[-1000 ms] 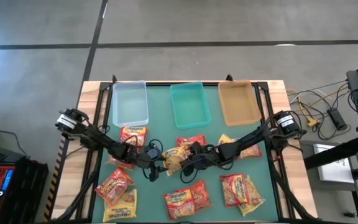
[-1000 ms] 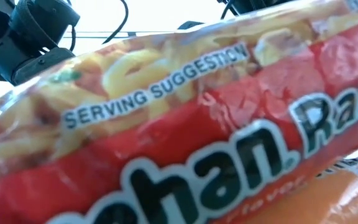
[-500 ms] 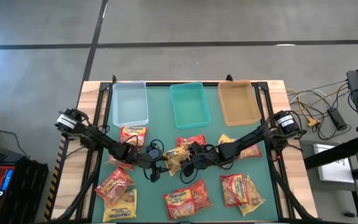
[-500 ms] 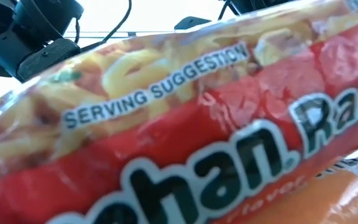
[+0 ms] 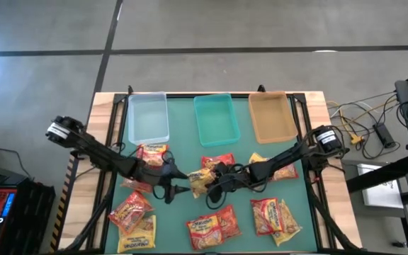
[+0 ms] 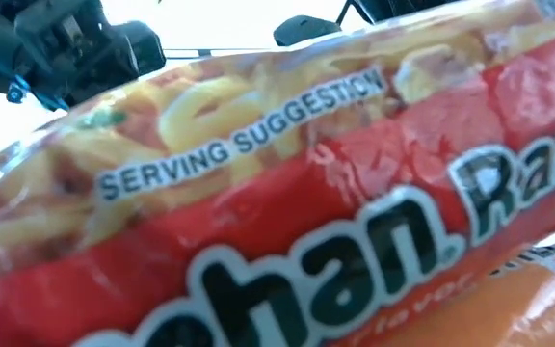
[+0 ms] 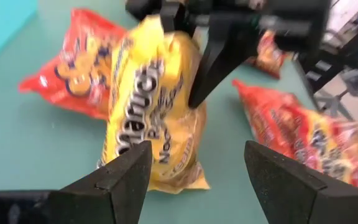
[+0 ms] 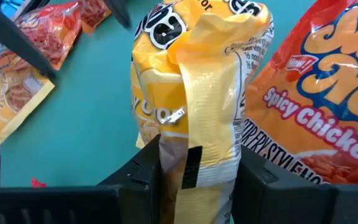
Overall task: Sort Maruchan noodles
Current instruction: Put the yellow noodle pack into the transparent bin, then put the red noodle pack into the green bin
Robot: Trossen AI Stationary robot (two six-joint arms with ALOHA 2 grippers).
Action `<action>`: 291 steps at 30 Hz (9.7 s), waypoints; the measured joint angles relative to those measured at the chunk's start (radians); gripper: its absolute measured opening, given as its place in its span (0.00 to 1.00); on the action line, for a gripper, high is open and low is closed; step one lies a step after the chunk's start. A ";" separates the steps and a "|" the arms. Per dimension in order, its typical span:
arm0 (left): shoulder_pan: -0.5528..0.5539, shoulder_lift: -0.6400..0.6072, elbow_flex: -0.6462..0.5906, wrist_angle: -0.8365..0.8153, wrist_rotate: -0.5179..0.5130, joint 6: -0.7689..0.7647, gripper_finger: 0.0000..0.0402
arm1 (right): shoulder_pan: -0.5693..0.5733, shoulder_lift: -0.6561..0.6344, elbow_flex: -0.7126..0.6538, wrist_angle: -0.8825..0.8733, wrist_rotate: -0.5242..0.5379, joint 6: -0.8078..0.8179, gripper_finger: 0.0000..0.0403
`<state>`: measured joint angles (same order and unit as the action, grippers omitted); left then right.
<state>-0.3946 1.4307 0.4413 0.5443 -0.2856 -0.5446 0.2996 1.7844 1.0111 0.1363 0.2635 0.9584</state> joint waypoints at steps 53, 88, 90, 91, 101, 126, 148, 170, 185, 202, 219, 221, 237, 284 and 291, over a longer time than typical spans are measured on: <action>0.026 -0.160 -0.162 0.297 0.215 0.065 0.58 | -0.239 -0.382 -0.002 -0.190 0.012 -0.794 0.28; 0.253 -0.101 -0.366 0.692 0.162 0.113 0.58 | -0.206 -0.377 -0.001 -0.201 -0.028 -0.695 0.29; 0.255 -0.100 -0.362 0.704 0.143 0.113 0.58 | -0.205 -0.375 -0.001 -0.179 -0.037 -0.697 0.29; 0.255 -0.101 -0.359 0.705 0.143 0.115 0.58 | -0.203 -0.375 -0.002 -0.167 -0.042 -0.697 0.29; 0.256 -0.070 -0.282 0.635 0.239 0.262 0.61 | -0.199 -0.375 -0.002 -0.118 -0.090 -0.709 0.29; 0.289 -0.016 -0.082 0.610 0.146 0.378 0.70 | -0.199 -0.370 -0.002 -0.013 -0.140 -0.804 0.29; 0.292 -0.011 -0.043 0.581 0.168 0.356 0.30 | -0.199 -0.373 -0.002 -0.003 -0.142 -0.795 0.37; 0.551 -0.204 -0.044 0.204 0.164 0.417 0.26 | -0.200 -0.600 -0.002 -0.417 -0.001 -0.508 0.57; 0.984 -0.647 -0.044 -0.552 0.163 0.645 0.26 | -0.200 -0.549 -0.002 -0.537 -0.001 -0.435 0.57; 1.345 -0.526 -0.045 -0.581 0.130 0.704 0.27 | -0.207 -0.564 -0.002 -0.528 -0.001 -0.375 0.57; 1.388 -0.254 -0.044 -0.360 0.091 0.829 0.34 | -0.207 -0.570 -0.002 -0.524 -0.001 -0.379 0.57; 1.387 -0.240 -0.044 -0.341 0.054 0.830 0.36 | -0.207 -0.570 -0.002 -0.524 -0.001 -0.378 0.57; 1.383 -0.205 -0.043 -0.250 -0.072 0.797 0.49 | -0.207 -0.570 -0.002 -0.524 -0.001 -0.375 0.57; 0.509 -0.245 -0.054 -0.179 0.336 0.052 0.49 | -0.101 -0.271 -0.001 -0.493 -0.160 -0.054 0.57; 0.413 -0.213 -0.058 -0.187 0.268 0.007 0.49 | -0.094 -0.183 -0.001 -0.494 -0.215 0.016 0.57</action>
<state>0.0182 1.2182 0.3836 0.3576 -0.0177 -0.5380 0.2054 1.6017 1.0100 -0.3581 0.0481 0.9741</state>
